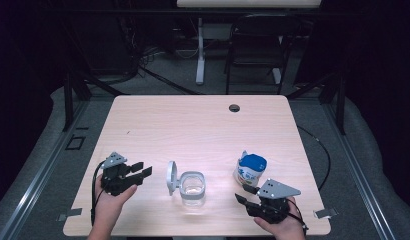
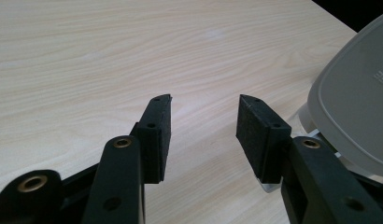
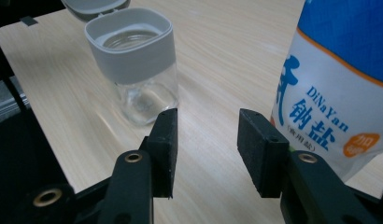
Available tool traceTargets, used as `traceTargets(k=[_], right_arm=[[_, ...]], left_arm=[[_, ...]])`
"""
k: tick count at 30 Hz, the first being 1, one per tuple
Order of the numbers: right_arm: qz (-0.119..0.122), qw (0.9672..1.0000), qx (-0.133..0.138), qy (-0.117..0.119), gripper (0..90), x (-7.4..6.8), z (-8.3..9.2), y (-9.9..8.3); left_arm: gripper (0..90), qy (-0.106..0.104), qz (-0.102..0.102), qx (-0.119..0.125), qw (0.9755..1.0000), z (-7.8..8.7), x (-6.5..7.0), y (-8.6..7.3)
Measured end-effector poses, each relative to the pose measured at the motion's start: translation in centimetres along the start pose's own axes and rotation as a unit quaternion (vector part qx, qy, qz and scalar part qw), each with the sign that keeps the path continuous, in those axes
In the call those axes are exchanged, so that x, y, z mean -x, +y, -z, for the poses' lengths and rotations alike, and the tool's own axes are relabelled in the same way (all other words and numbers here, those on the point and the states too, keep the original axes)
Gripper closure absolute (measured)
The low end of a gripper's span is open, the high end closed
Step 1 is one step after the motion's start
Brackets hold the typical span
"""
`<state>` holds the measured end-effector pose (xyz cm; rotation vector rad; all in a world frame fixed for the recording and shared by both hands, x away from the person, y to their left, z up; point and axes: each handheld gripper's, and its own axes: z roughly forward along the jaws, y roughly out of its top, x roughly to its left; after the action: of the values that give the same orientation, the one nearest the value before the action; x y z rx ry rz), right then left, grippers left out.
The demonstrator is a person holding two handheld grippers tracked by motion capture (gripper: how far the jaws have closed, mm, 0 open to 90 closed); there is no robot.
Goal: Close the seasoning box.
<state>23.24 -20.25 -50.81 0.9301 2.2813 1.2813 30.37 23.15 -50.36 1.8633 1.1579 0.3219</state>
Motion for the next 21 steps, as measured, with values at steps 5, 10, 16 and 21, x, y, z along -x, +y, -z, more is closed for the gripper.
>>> traceTargets(k=[5,10,16,21], right_arm=[[-0.010,0.9999,-0.010,-0.004,60.7,0.6,0.6,-0.2],[-0.011,0.9998,-0.015,-0.005,62.4,1.1,1.3,-0.3],[-0.027,0.9995,-0.011,-0.013,62.4,2.0,2.0,-1.0],[-0.047,0.9982,-0.004,-0.038,61.4,3.1,2.4,-2.1]], left_arm=[[54.9,0.005,0.008,-0.006,0.9999,-0.4,-0.6,-0.4],[53.2,0.012,0.006,-0.003,0.9999,-0.1,-0.8,-0.7],[52.2,0.020,0.009,0.008,0.9997,0.6,-1.1,-0.7],[50.8,0.024,0.014,0.010,0.9996,0.6,-1.6,-0.9]])
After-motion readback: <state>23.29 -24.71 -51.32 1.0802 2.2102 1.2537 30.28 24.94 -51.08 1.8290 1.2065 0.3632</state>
